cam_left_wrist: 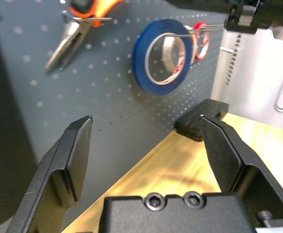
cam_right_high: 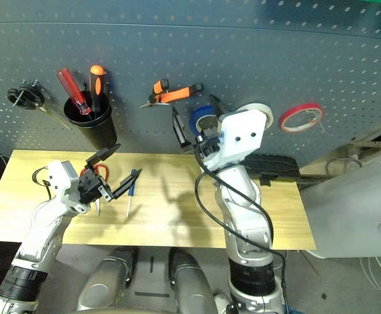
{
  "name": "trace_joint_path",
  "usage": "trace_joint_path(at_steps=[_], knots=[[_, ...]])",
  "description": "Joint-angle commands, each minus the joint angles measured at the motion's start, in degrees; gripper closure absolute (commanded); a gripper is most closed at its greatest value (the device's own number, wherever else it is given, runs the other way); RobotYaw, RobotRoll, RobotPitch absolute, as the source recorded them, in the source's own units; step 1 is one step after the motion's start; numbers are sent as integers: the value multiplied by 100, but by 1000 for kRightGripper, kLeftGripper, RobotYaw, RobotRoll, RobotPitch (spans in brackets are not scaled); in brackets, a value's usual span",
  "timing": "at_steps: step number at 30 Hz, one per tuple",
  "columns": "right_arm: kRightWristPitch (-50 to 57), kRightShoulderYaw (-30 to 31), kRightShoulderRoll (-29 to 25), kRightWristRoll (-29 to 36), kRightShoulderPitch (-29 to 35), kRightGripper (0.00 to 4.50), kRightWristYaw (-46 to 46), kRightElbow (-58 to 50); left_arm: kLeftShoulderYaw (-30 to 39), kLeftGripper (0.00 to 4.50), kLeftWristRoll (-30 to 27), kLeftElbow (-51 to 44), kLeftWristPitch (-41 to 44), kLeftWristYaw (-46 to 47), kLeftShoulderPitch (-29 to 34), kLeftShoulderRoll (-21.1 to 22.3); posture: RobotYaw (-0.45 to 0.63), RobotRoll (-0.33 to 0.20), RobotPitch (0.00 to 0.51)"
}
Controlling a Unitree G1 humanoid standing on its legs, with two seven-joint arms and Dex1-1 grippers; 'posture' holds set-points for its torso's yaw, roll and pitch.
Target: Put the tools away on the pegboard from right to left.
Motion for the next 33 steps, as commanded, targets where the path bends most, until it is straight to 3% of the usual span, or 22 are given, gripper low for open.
trace_joint_path(at_steps=[1, 10, 16, 26, 33], knots=[[446, 80, 35, 316, 343, 56, 101, -104, -54, 0, 55, 148, -8, -66, 19, -6, 54, 0, 255], [888, -24, 59, 636, 500, 56, 235, 535, -132, 0, 124, 264, 330, 9, -156, -102, 60, 0, 254], [838, -234, -245, 543, 301, 56, 381, 1751, -455, 0, 651, 804, 1087, 189, -315, -58, 76, 0, 252], [840, -124, -484, 498, 540, 56, 705, 2134, -688, 0, 1354, 1388, 2158, 743, -575, -130, 81, 0, 250], [886, -66, -487, 434, 565, 56, 774, 2225, -630, 0, 1700, 2311, 2851, 1326, -1250, -402, 75, 0, 253]])
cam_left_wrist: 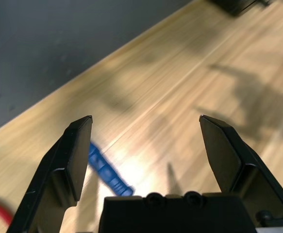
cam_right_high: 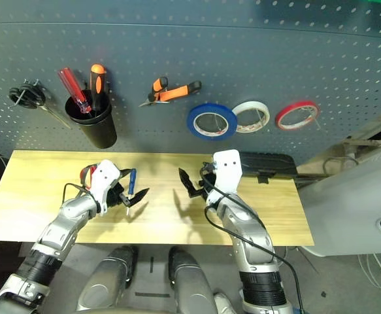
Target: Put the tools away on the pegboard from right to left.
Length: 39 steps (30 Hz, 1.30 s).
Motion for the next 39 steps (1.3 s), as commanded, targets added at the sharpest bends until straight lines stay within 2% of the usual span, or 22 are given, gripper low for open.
trace_joint_path(at_steps=[1, 7, 15, 21, 28, 31, 33, 39], knots=[[71, 99, -16, -41, 110, 56, 42, 57, 28, 0, 162, 583, 399, 281, -222, -151, 72, 0, 255], [127, 191, 61, -54, 115, 56, -5, -12, 74, 0, 338, 1658, 657, 631, -826, -363, 58, 0, 263], [222, 293, 193, -90, 74, 56, -72, -118, 533, 0, 290, 3713, 797, 1363, -1773, -822, 30, 0, 271], [232, 277, 189, -103, 20, 56, -66, -118, 634, 0, 327, 4413, 603, 1471, -2026, -963, 21, 0, 262], [132, 224, 149, -109, -72, 0, -27, 15, 664, 2235, 207, 3952, 462, 1132, -1832, -1051, 36, 0, 244], [53, 212, 125, -119, -90, 0, 5, 84, 679, 3301, 110, 3305, 475, 1030, -1564, -1078, 48, 0, 232], [10, 175, 84, -107, -123, 0, 44, 122, 685, 3881, 24, 2517, 574, 976, -1223, -1068, 53, 0, 223], [-113, 14, -74, -52, -173, 0, 173, 177, 648, 3955, -168, 280, 946, 852, -323, -936, 56, 0, 214]])
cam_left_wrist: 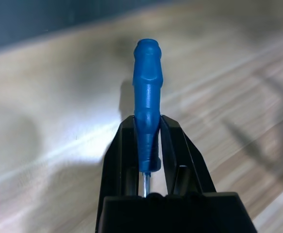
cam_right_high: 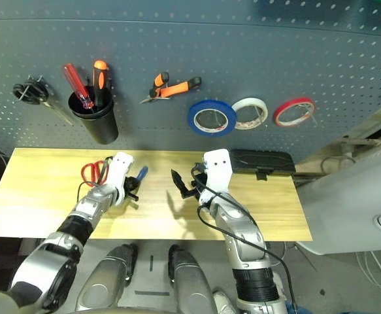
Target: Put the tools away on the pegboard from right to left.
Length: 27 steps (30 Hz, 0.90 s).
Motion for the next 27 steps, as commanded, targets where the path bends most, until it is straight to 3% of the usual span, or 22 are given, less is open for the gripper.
trace_joint_path(at_steps=[1, 8, 17, 27], knots=[[-111, -128, -109, 41, 57, 0, 115, 74, -27, 3955, -90, -1063, 179, -82, 418, 114, 56, 0, 214], [-429, -304, -234, 67, 31, 0, 270, 150, -102, 3955, -186, -2499, -219, -339, 1094, 457, 61, 0, 203], [-558, -267, -312, 41, -62, 0, 434, 233, -255, 3955, -453, -3382, -861, -920, 1410, 745, 69, 0, 194], [-564, -154, -374, 137, -180, 0, 778, 11, 148, 3955, -1349, -4505, -1357, -1105, 1445, 715, 73, 0, 199]])
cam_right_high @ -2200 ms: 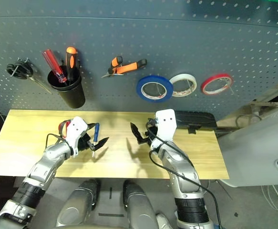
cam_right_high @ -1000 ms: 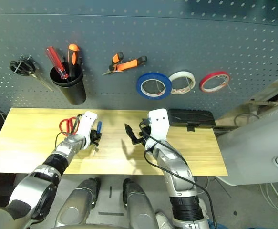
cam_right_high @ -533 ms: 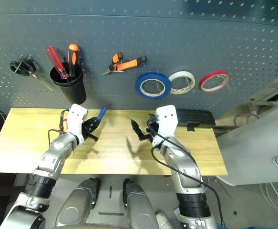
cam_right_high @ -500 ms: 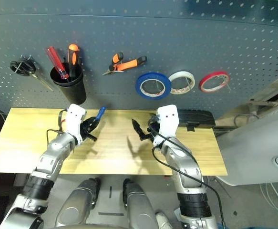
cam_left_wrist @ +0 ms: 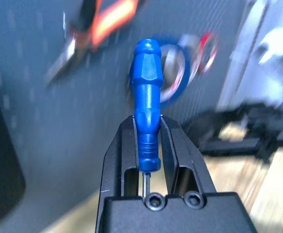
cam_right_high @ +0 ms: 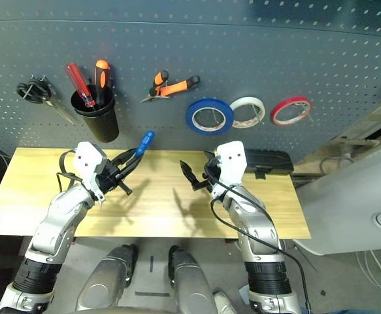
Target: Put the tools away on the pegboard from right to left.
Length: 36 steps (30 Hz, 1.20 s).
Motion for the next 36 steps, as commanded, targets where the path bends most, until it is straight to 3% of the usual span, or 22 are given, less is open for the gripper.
trace_joint_path(at_steps=[1, 14, 33, 36], knots=[[1, 52, -9, 106, -22, 0, 107, -144, 173, 3955, -179, -229, -189, 76, -42, -11, 73, 0, 199], [-269, 214, 156, 123, -786, 0, 334, 346, 591, 3955, -564, 53, -14, 794, -1591, -377, 75, 0, 201], [-388, 610, 359, 315, -1623, 0, 985, 601, 1193, 3955, -620, 318, -190, 1624, -2690, -448, 91, 0, 220], [-410, 698, 501, 321, -1798, 0, 1047, 674, 1307, 3955, -356, 733, -608, 1758, -2784, -415, 96, 0, 226]])
